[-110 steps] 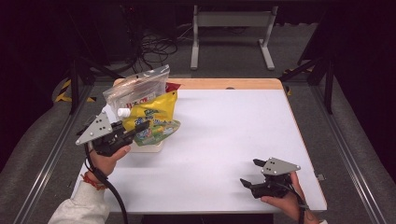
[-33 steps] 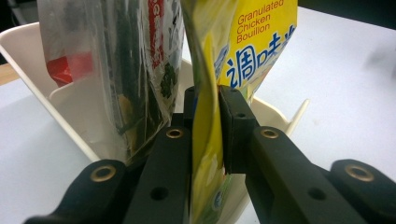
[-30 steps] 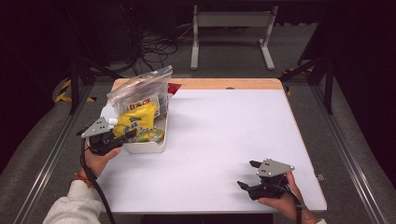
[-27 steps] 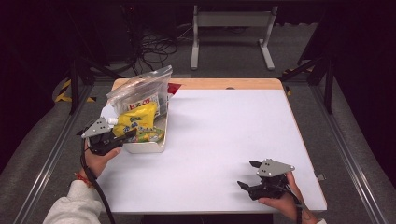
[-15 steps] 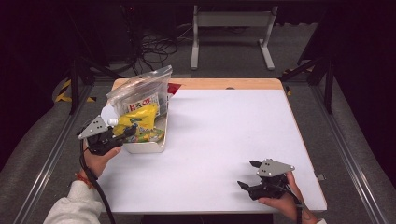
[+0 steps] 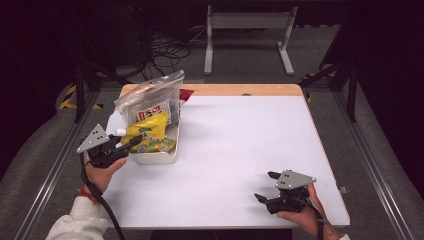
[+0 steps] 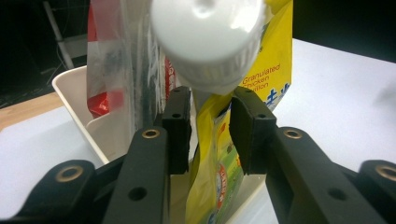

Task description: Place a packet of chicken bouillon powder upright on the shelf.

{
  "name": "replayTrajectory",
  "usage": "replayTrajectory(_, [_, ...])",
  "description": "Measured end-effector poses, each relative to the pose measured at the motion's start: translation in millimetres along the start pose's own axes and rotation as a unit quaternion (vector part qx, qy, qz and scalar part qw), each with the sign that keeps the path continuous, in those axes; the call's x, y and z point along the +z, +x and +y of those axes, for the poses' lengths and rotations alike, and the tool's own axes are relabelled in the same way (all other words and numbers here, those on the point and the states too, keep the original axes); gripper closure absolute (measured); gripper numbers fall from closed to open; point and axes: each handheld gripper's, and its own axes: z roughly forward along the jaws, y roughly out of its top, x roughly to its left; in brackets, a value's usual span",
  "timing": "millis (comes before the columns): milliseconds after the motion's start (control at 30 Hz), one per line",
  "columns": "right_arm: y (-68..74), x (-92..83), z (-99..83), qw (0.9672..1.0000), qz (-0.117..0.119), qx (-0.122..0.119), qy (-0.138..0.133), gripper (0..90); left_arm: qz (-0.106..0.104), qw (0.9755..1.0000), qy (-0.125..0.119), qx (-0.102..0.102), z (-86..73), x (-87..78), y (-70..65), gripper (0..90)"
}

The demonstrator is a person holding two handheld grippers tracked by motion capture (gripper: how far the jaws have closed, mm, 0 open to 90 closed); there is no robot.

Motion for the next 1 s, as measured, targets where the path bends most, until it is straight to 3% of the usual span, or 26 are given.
replayTrajectory(167, [0.2, 1.1, 0.8, 1.0, 0.001, -0.001, 0.001, 17.6, 0.007, 1.0, 0.004, -0.004, -3.1, -1.5, -0.7, 64.8])
replayTrajectory(400, [-0.3, 0.9, 2.0, 1.0, -0.001, -0.003, 0.001, 17.7, 0.04, 0.9991, 0.007, -0.012, -9.7, -9.2, -7.8, 59.6])
replayTrajectory(467, [-0.4, 0.8, 2.5, 1.0, -0.002, -0.003, -0.001, 17.7, 0.048, 0.9987, 0.006, -0.019, -12.3, -12.1, -10.5, 55.5])
replayTrajectory(567, [-0.4, 0.5, 3.4, 1.0, -0.003, -0.005, -0.002, 17.9, 0.078, 0.9967, 0.005, -0.021, -15.0, -16.6, -17.1, 48.7])
replayTrajectory(633, [-0.2, -0.1, 4.0, 1.0, -0.005, -0.007, -0.002, 17.9, 0.077, 0.9967, 0.005, -0.025, -17.0, -18.8, -20.3, 43.1])
replayTrajectory(700, [-0.6, -0.6, 4.5, 1.0, -0.006, -0.006, -0.004, 17.9, 0.091, 0.9957, 0.011, -0.016, -18.3, -19.5, -25.6, 38.4])
replayTrajectory(800, [-2.0, -0.7, 4.6, 1.0, -0.007, -0.004, -0.005, 17.9, 0.104, 0.9942, 0.015, -0.024, -21.2, -19.0, -30.3, 31.2])
replayTrajectory(933, [-3.4, -1.3, 4.7, 0.9999, -0.009, -0.004, -0.007, 17.9, 0.107, 0.994, 0.02, -0.012, -20.5, -18.9, -37.5, 25.0])
replayTrajectory(1000, [-4.3, -1.7, 4.5, 0.9999, -0.011, -0.003, -0.007, 17.9, 0.099, 0.9948, 0.013, -0.019, -20.1, -20.2, -39.3, 24.1])
